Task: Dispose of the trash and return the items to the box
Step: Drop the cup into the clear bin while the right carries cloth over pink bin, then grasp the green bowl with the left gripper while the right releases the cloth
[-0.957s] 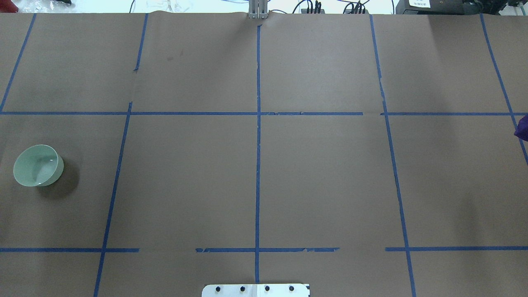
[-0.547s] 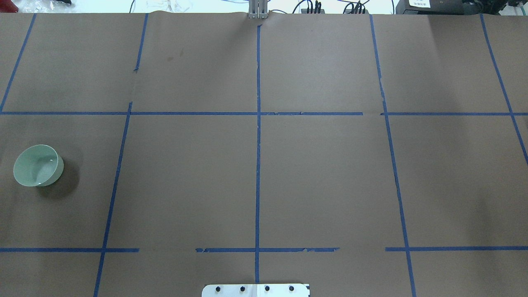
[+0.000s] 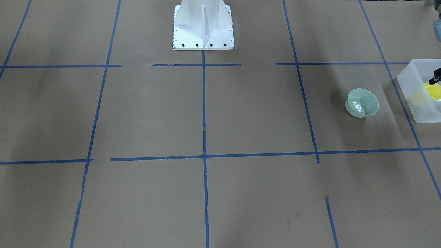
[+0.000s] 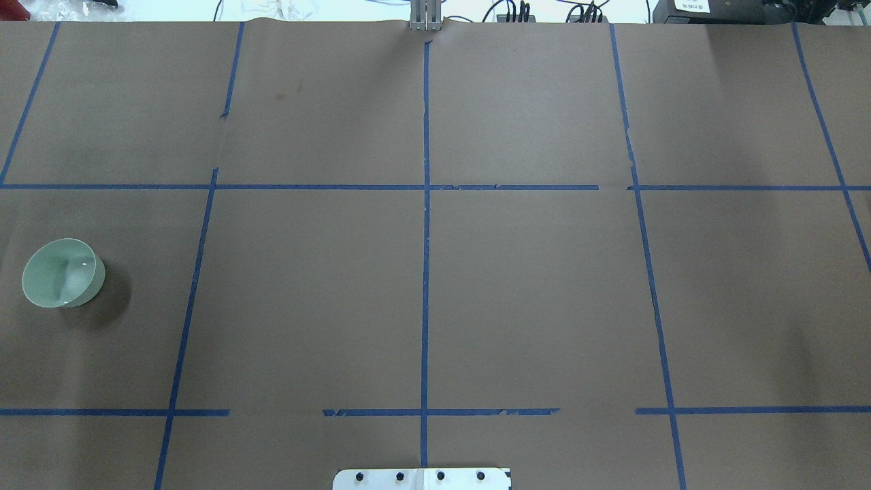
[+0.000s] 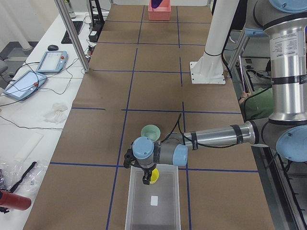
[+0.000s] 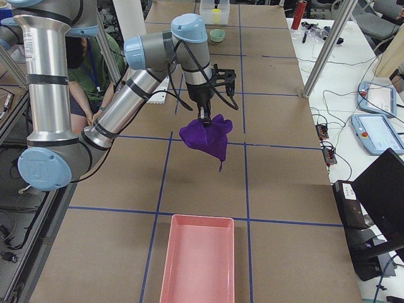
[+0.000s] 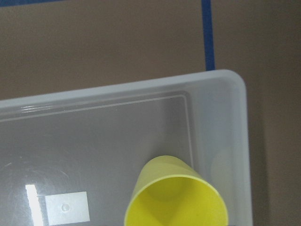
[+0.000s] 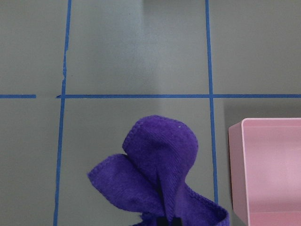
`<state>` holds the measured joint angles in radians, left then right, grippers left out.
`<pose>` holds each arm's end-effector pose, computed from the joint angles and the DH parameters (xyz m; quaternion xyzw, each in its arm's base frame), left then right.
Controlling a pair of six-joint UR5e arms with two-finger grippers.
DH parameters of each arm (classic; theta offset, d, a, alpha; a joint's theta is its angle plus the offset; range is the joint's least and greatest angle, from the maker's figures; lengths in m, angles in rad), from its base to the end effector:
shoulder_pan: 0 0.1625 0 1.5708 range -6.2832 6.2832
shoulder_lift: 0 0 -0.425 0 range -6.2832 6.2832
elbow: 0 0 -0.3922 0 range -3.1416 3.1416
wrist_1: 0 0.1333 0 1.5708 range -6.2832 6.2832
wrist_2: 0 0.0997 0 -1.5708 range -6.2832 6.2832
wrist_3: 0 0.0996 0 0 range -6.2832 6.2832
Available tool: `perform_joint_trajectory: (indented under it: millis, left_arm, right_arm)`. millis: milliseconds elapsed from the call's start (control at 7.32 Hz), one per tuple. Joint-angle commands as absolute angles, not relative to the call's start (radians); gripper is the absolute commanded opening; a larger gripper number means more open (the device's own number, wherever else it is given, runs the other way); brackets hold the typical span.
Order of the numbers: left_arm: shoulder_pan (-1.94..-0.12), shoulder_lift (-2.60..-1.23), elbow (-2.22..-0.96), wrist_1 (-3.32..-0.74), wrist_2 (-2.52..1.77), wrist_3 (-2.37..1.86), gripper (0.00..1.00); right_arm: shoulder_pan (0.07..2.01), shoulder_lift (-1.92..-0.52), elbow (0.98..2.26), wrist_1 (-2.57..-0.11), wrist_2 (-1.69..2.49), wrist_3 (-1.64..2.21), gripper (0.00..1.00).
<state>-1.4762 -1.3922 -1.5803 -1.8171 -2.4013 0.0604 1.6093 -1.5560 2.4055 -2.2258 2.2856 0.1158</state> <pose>-0.0202 -0.4195 0.7060 0.0284 0.4037 0.0863 0.9104 0.0825 -0.3747 0.3475 0.0774 -0.3514 0.0380 0.9322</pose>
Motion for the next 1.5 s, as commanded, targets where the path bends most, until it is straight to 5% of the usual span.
perform_joint_trajectory:
  millis: [0, 410, 820, 1094, 1367]
  left_arm:
    - [-1.520, -1.370, -1.760, -1.813, -2.343, 0.052, 1.00]
    - [-1.530, -1.396, -1.853, -1.930, -2.281, -0.212, 1.00]
    - [-1.279, -1.385, -1.734, -2.307, -2.283, -0.636, 1.00]
    - [-1.145, -1.387, -1.514, -2.690, -2.264, -0.867, 0.97]
    - [-0.970, -1.388, -1.493, -2.764, -2.105, -1.026, 0.92]
  right_arm:
    - [1.658, -1.577, 2.366, -2.226, 2.286, 0.021, 0.00]
    - [1.814, -1.568, 2.234, -2.224, 2.229, -0.254, 0.00]
    - [1.905, -1.608, 2.136, -2.183, 2.117, -0.421, 0.00]
    - [1.956, -1.617, 2.053, -2.114, 2.123, -0.448, 0.00]
    - [1.963, -1.637, 2.048, -2.088, 2.123, -0.443, 0.00]
